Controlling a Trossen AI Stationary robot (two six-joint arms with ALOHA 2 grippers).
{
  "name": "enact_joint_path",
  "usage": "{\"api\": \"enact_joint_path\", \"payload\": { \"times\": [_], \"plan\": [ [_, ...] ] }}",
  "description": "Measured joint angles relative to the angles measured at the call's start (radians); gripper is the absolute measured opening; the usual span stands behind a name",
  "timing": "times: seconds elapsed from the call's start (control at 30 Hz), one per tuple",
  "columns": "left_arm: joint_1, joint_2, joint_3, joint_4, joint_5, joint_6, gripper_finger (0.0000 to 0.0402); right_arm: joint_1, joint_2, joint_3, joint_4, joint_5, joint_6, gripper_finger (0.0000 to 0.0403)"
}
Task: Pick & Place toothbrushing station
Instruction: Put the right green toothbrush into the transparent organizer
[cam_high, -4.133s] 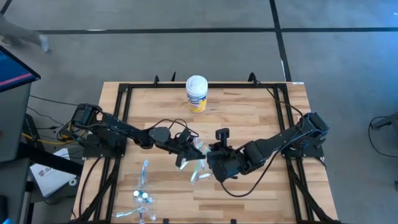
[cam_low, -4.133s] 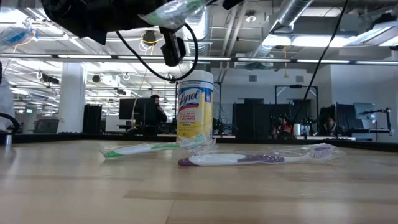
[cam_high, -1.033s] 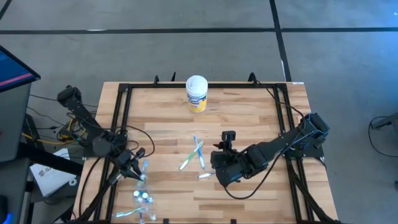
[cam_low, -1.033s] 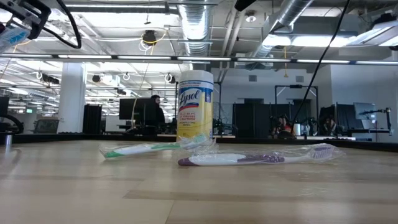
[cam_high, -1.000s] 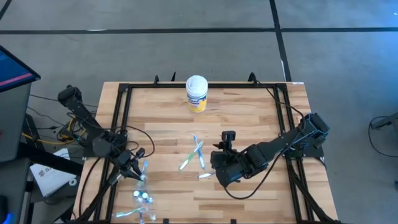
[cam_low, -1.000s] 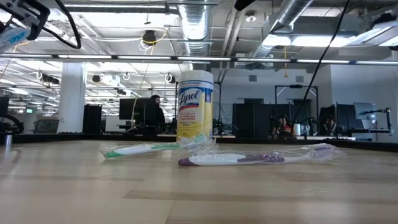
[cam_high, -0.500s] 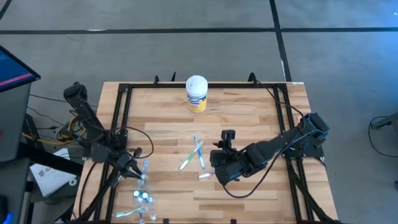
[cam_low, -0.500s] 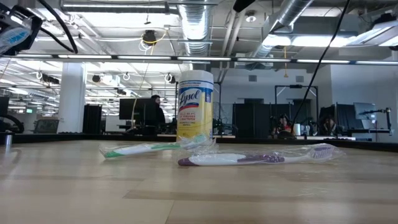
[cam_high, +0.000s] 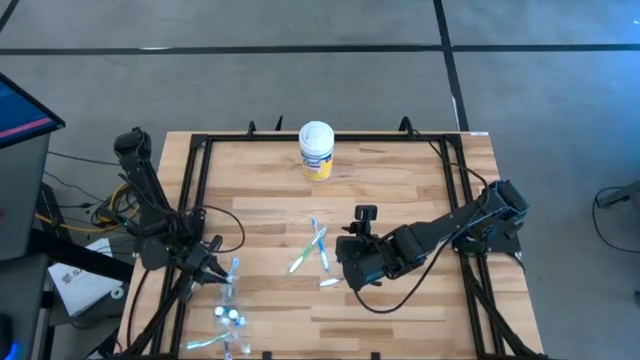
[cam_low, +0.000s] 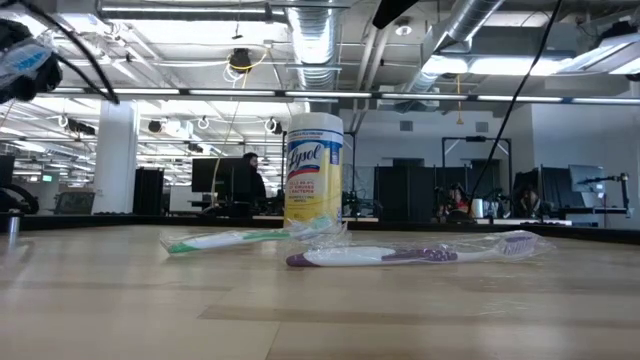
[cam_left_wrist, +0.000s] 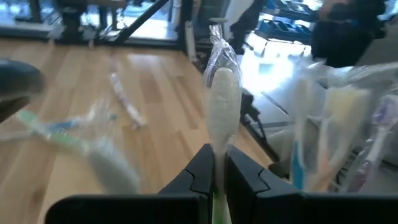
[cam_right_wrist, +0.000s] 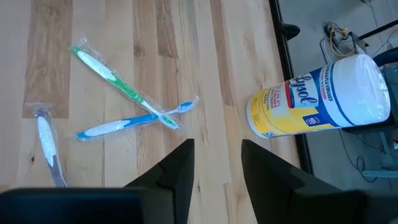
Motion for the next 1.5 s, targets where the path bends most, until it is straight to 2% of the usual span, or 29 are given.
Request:
{"api": "enact_joint_path", "payload": {
  "times": [0.23,0.47,0.67,1.2,1.33,1.5],
  "plan": [
    [-0.037,0.001,-0.061,0.008,-0.078,-0.134,0.0012,0.0,0.0,0.0,0.0,0.0,0.0,0.0123],
    [-0.038,0.001,-0.082,0.029,-0.078,-0.146,0.002,0.0,0.0,0.0,0.0,0.0,-0.001,0.0123],
    [-0.038,0.0,-0.105,0.04,-0.079,-0.223,0.0022,0.0,0.0,0.0,0.0,0.0,-0.003,0.0123],
    [-0.038,0.002,-0.109,0.085,-0.047,-0.224,0.0024,-0.001,0.0,0.0,0.0,0.0,-0.001,0.0123],
    [-0.038,0.002,-0.109,0.091,-0.043,-0.225,0.0041,-0.001,0.0,0.0,0.0,0.0,-0.001,0.0123],
    [-0.038,0.002,-0.109,0.095,-0.043,-0.225,0.0081,-0.001,0.0,0.0,0.0,0.0,-0.001,0.0123]
  ]
}}
